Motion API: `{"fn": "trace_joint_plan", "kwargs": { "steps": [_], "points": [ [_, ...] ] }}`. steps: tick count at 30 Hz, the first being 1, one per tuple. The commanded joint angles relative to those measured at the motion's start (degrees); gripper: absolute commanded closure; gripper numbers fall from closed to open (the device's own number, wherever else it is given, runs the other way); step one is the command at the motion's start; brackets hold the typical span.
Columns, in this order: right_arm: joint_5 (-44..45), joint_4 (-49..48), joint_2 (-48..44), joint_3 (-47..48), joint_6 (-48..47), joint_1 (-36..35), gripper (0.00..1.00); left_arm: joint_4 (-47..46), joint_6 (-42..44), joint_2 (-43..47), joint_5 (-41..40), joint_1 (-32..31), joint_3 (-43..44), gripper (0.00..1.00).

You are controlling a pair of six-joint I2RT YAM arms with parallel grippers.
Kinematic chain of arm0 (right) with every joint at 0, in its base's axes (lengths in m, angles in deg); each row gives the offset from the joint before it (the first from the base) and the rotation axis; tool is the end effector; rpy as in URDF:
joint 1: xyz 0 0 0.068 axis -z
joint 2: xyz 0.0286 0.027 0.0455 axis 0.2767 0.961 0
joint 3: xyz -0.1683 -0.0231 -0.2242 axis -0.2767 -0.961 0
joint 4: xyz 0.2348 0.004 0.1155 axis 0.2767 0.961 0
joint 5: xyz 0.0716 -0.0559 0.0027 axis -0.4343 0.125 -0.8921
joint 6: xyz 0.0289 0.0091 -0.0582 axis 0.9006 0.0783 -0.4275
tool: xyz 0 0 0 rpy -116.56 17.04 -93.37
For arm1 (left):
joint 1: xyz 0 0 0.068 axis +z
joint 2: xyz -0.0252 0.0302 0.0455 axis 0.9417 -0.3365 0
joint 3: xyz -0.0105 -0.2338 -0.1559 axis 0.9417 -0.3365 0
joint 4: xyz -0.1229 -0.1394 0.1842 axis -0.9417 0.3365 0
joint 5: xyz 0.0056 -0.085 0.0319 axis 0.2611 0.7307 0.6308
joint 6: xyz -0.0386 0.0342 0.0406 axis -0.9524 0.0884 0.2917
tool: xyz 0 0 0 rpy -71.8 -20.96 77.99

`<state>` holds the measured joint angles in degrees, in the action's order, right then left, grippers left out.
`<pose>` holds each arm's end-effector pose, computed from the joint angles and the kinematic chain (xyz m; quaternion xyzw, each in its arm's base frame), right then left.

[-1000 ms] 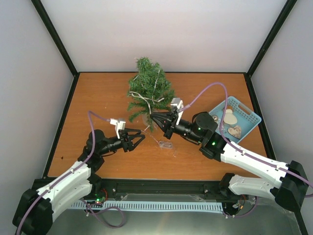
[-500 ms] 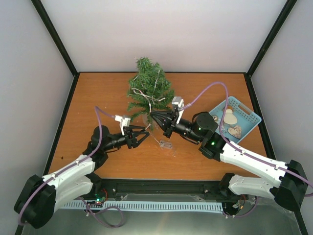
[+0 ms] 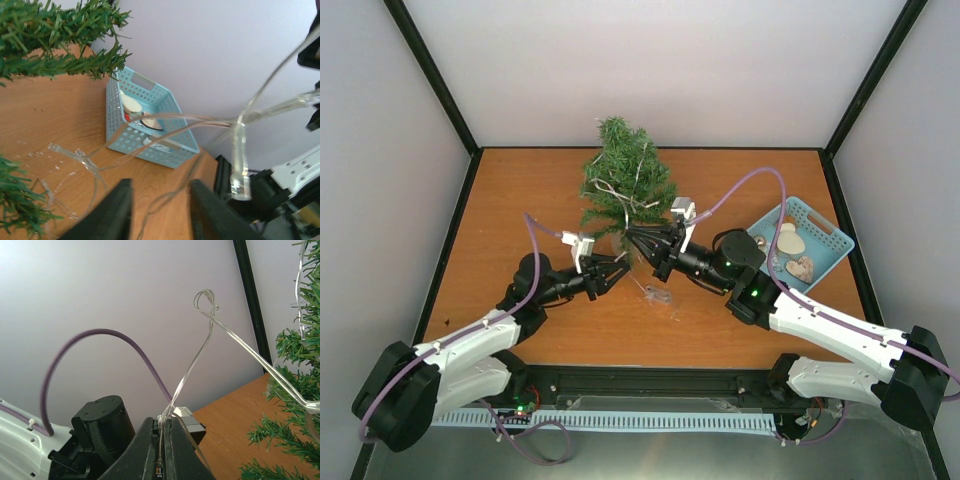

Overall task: Decorate the small christmas tree
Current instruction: Wrap the decoration item around the Christmas tree.

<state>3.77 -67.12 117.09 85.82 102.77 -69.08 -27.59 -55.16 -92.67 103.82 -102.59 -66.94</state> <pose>0.1488 0.2200 0.3554 -0.2670 0.5945 0.5285 0.5440 0.1669 -0.1410 0.2258 0.1905 0.6959 -0.5521 0.4179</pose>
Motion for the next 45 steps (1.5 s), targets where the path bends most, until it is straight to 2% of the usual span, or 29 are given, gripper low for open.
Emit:
{"fn": "trace_joint_plan", "kwargs": {
  "steps": [1, 4, 5, 10, 15, 19, 24, 27, 31, 36, 40, 45],
  "points": [
    [1.2, -1.2, 0.4, 1.0, -0.2, -0.7, 0.97, -2.5, 2.7, 2.1, -1.7, -0.4, 1.0, 0.82],
    [2.0, 1.5, 0.5, 1.2, -1.2, -0.7, 0.96, 1.0, 4.1, 6.4, -4.0, -0.5, 0.1, 0.98],
    [2.6, 2.5, 0.4, 1.2, -1.9, -0.7, 0.94, 2.4, 4.7, 7.7, -4.6, -0.4, 0.1, 0.99],
    [5.7, 11.2, -1.0, 2.0, -6.4, -0.7, 0.76, 7.9, 5.5, 11.9, -6.1, -0.4, -0.1, 0.99],
    [9.5, 20.2, -5.6, -0.1, -10.1, -0.7, 0.75, 11.3, 4.9, 12.6, -6.8, -0.4, -0.3, 0.99],
    [11.6, 22.9, -9.4, -3.2, -10.3, -0.7, 0.76, 16.2, 7.0, 12.7, -12.0, -0.4, 0.0, 0.99],
    [14.3, 26.7, -10.9, -5.3, -9.8, -0.7, 0.69, 27.2, 10.2, 12.3, -19.5, -0.4, 2.0, 0.70],
    [15.1, 27.0, -12.3, -5.5, -11.0, -0.7, 0.67, 31.0, 11.5, 12.8, -23.5, -0.4, 1.3, 0.45],
    [16.1, 26.7, -14.4, -6.1, -13.4, -0.7, 0.66, 28.6, 13.1, 14.7, -26.2, -0.4, -2.7, 0.42],
    [17.4, 26.4, -17.2, -7.0, -16.2, -0.7, 0.65, 23.1, 14.3, 13.7, -25.7, -0.4, -5.8, 0.39],
    [18.4, 26.5, -19.1, -7.2, -17.6, -0.7, 0.64, 15.4, 13.5, 9.3, -21.0, -0.4, -7.0, 0.38],
    [18.9, 26.5, -21.2, -8.1, -18.2, -0.7, 0.64, 10.2, 11.2, 1.2, -17.6, -0.4, -6.9, 0.37]
  ]
}}
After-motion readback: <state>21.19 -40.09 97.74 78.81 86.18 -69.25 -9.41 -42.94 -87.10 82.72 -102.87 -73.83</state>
